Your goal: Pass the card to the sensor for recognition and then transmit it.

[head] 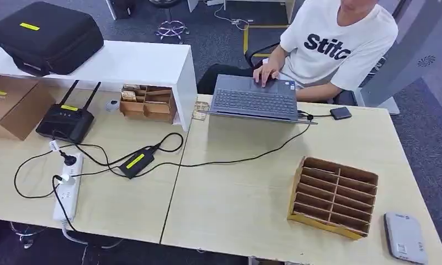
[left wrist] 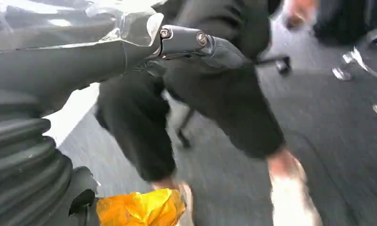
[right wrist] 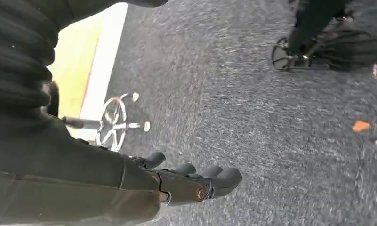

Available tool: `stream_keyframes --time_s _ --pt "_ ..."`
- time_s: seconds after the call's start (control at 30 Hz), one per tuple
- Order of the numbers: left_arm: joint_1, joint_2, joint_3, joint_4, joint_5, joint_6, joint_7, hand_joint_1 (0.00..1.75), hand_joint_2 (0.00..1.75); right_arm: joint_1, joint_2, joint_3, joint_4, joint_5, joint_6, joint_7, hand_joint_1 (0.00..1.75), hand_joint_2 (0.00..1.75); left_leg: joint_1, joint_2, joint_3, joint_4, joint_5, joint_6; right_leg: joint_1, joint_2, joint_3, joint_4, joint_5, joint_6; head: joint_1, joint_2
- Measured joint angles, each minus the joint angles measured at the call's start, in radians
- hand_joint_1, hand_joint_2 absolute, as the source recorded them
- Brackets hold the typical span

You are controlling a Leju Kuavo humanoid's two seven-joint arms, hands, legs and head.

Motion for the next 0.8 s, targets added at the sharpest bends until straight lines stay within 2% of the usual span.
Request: stream_keyframes --time_s 0.03,0.07,0.1,0.17,0.2,0.23,0.27,0.3,0.33,0.37,0.4,0.47,0.5,0.53,0.57,0.6,0.63,0.73,0.77,0.8 --pt "0.002 0.011 -0.016 0.005 -0.019 -0.099 0.014 0.00 1.75 -0.015 0.000 0.006 0.000 0.019 0.013 0.013 0.00 1.75 0.000 0.000 0.000 0.000 0.000 0.000 0.000 0.000 0.000 0.000 0.000 0.000 0.000 0.000" --pt "0.005 0.020 -0.025 0.007 -0.020 -0.229 0.022 0.00 1.75 -0.029 0.000 0.010 0.000 0.030 0.021 0.025 0.00 1.75 0.000 0.000 0.001 0.000 0.000 0.000 0.000 0.000 0.000 0.000 0.000 0.000 0.000 0.000" --pt "0.007 0.031 -0.028 0.007 -0.019 -0.405 0.024 0.00 1.75 -0.041 0.000 0.014 0.000 0.037 0.023 0.035 0.00 1.75 0.000 0.000 0.001 0.000 0.000 0.000 0.000 0.000 0.001 0.000 0.000 0.000 0.000 0.000" --pt "0.014 0.058 -0.032 0.007 -0.018 -0.824 0.026 0.00 1.75 -0.059 0.000 0.017 0.000 0.038 0.016 0.047 0.00 1.75 0.000 0.000 0.003 0.000 0.001 -0.001 0.000 0.000 0.001 0.000 0.000 0.000 0.000 0.000" --pt "0.019 0.064 -0.033 0.002 -0.025 -0.996 0.032 0.00 1.75 -0.060 0.000 0.017 0.000 0.023 0.002 0.048 0.00 1.75 0.000 0.000 0.003 0.000 0.001 -0.001 0.000 0.000 0.001 0.000 0.000 0.000 0.000 0.000" --pt "0.021 0.067 -0.035 -0.005 -0.033 -1.118 0.037 0.00 1.75 -0.058 0.000 0.016 0.000 0.009 -0.011 0.045 0.00 1.75 0.000 -0.001 0.003 0.000 0.001 -0.001 0.000 -0.001 0.001 0.000 0.000 0.000 0.000 0.000" --pt "0.021 0.066 -0.038 -0.013 -0.026 -1.192 0.031 0.00 1.75 -0.052 0.000 0.012 0.000 -0.005 -0.023 0.035 0.00 1.75 0.000 -0.001 0.003 0.000 0.001 0.000 0.000 -0.002 0.001 0.000 0.000 0.000 0.000 0.000" --pt "0.019 0.063 -0.037 -0.022 0.003 -1.206 0.008 0.00 1.75 -0.043 0.002 0.006 0.000 -0.018 -0.035 0.021 0.00 1.75 0.000 -0.002 0.002 0.000 0.001 0.000 0.000 -0.003 0.002 0.000 0.000 0.000 0.000 0.000" --pt "0.016 0.059 -0.033 -0.025 0.030 -1.167 -0.011 0.00 1.75 -0.033 0.002 0.001 0.000 -0.027 -0.043 0.009 0.00 1.75 0.000 -0.002 0.002 0.000 0.001 0.000 0.000 -0.003 0.002 0.000 -0.001 0.001 0.000 0.000" --pt "0.011 0.052 -0.024 -0.025 0.062 -1.075 -0.028 0.00 1.75 -0.022 0.003 -0.004 0.000 -0.029 -0.046 0.000 0.00 1.75 0.000 -0.002 0.002 0.000 0.000 0.000 0.000 -0.003 0.002 0.000 -0.001 0.001 0.000 0.000" --pt "0.008 0.045 -0.016 -0.025 0.080 -0.944 -0.035 0.00 1.75 -0.013 0.004 -0.007 0.001 -0.028 -0.047 -0.005 0.00 1.75 0.000 -0.002 0.001 0.000 0.000 0.000 0.000 -0.002 0.002 0.000 -0.001 0.001 0.000 0.000" --pt "0.005 0.027 -0.013 -0.023 0.073 -0.600 -0.034 0.00 1.75 -0.004 0.005 -0.012 0.001 -0.021 -0.045 -0.011 0.00 1.75 0.000 0.000 0.001 0.000 -0.001 -0.001 0.000 0.000 0.002 0.000 -0.001 0.001 0.000 0.000" --pt "0.003 0.023 -0.013 -0.018 0.048 -0.462 -0.019 0.00 1.75 -0.003 0.005 -0.013 0.001 -0.006 -0.031 -0.009 0.00 1.75 0.000 0.000 0.002 0.000 -0.001 -0.001 0.000 0.000 0.002 0.000 -0.001 0.001 0.000 0.000" --pt "0.002 0.023 -0.020 -0.013 0.020 -0.371 -0.003 0.00 1.75 -0.006 0.005 -0.013 0.001 0.010 -0.019 -0.004 0.00 1.75 0.000 0.000 0.002 0.000 -0.001 -0.001 0.000 0.000 0.001 0.000 -0.001 0.001 0.000 0.000" --pt "0.002 0.024 -0.028 -0.008 0.001 -0.330 0.008 0.00 1.75 -0.012 0.005 -0.013 0.001 0.026 -0.007 0.005 0.00 1.75 0.000 0.000 0.002 0.000 -0.001 -0.001 0.000 0.000 0.002 0.000 -0.001 0.001 0.000 0.000" --pt "0.004 0.031 -0.034 -0.005 -0.008 -0.352 0.019 0.00 1.75 -0.021 0.005 -0.012 0.002 0.043 0.005 0.016 0.00 1.75 0.000 0.000 0.002 0.000 0.000 -0.001 0.000 0.000 0.001 0.000 -0.001 0.001 0.000 0.000" --pt "0.006 0.037 -0.038 -0.003 -0.010 -0.434 0.026 0.00 1.75 -0.033 0.005 -0.010 0.002 0.054 0.013 0.027 0.00 1.75 0.000 0.000 0.002 0.000 0.000 -0.001 0.000 0.000 0.002 0.000 -0.001 0.001 -0.001 0.000" --pt "0.012 0.057 -0.045 -0.003 -0.016 -0.788 0.056 0.00 1.75 -0.055 0.005 -0.008 0.001 0.058 0.002 0.047 0.00 1.75 0.000 0.000 0.003 0.000 0.000 -0.001 0.000 0.000 0.002 0.000 -0.001 0.001 0.000 0.000" --pt "0.014 0.061 -0.045 -0.004 -0.012 -0.856 0.062 0.00 1.75 -0.056 0.005 -0.008 0.001 0.049 -0.008 0.046 0.00 1.75 0.000 -0.001 0.003 0.000 0.000 -0.001 0.000 -0.001 0.002 0.000 -0.001 0.001 0.000 0.000" --pt "0.016 0.059 -0.045 -0.007 -0.003 -0.867 0.062 0.00 1.75 -0.054 0.005 -0.010 0.001 0.035 -0.018 0.041 0.00 1.75 0.000 -0.001 0.003 0.000 0.000 -0.001 0.000 -0.001 0.002 0.000 -0.001 0.001 0.001 0.000"
